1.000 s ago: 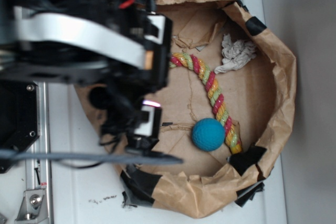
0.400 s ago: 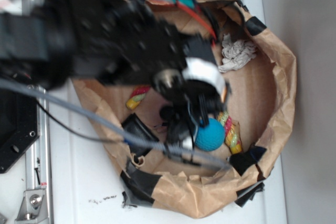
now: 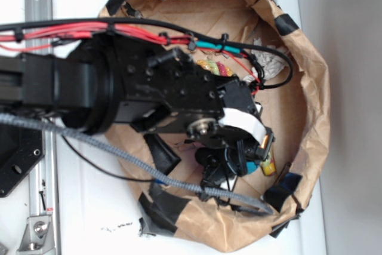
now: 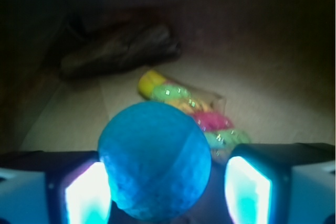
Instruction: Grab the blue ball.
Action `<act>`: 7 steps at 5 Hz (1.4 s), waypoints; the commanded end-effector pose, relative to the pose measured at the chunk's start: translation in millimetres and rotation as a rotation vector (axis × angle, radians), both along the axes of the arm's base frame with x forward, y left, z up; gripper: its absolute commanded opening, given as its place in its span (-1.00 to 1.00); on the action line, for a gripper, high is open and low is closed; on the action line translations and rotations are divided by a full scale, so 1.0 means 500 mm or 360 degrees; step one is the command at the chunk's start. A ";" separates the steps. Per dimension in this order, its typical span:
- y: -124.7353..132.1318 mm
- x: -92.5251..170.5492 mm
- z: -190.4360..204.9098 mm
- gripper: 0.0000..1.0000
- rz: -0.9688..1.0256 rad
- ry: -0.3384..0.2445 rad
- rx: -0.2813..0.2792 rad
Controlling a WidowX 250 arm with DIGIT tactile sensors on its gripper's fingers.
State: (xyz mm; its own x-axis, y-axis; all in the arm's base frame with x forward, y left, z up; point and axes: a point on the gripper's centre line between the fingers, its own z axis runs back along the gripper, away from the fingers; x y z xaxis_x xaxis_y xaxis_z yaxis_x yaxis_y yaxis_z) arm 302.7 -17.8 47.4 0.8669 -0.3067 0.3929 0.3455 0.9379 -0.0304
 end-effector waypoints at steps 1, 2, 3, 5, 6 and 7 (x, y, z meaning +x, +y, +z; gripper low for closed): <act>0.015 0.009 0.034 -1.00 0.0082 -0.0051 -0.0020; 0.044 -0.007 0.095 -1.00 0.0162 -0.0120 -0.0037; 0.107 -0.045 0.189 -1.00 0.0241 -0.0083 0.0092; 0.146 -0.109 0.269 -1.00 0.0454 0.0310 0.0284; 0.124 -0.128 0.271 -1.00 0.0723 0.0284 0.0290; 0.119 -0.131 0.258 -1.00 0.0732 0.0329 0.0280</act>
